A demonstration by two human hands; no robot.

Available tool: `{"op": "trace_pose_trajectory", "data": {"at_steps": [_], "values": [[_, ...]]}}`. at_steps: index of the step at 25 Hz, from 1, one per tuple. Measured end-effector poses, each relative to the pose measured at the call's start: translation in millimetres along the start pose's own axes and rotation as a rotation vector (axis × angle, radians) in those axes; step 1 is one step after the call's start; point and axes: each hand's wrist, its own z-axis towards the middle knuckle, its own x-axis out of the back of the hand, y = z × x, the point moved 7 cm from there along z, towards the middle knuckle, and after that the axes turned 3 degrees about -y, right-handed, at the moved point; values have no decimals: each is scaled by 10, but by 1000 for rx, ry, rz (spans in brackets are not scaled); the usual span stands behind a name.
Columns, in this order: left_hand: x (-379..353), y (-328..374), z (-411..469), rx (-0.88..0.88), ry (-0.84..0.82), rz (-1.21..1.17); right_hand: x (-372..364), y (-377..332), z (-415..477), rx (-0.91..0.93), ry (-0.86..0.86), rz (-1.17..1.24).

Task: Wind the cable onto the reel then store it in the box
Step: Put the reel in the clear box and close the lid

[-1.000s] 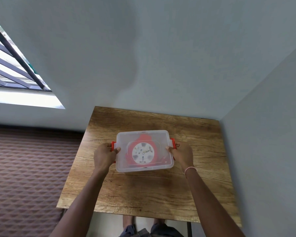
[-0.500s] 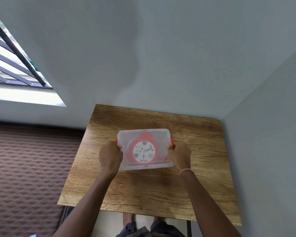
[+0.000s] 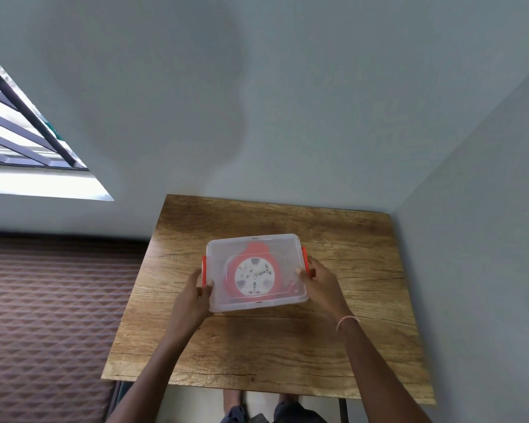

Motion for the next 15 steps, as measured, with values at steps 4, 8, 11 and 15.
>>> {"op": "trace_pose_trajectory", "data": {"at_steps": [4, 8, 11, 15], "values": [[-79, -209, -35, 96, 2, -181, -96, 274, -90, -138, -42, 216], [-9, -62, 188, 73, 68, -276, -184, 162, -30, -104, 82, 247], [142, 62, 472, 82, 130, -256, -267, -68, 126, -75, 120, 298], [378, 201, 808, 70, 169, -252, -403, -399, 430, -39, 140, 247]]}}
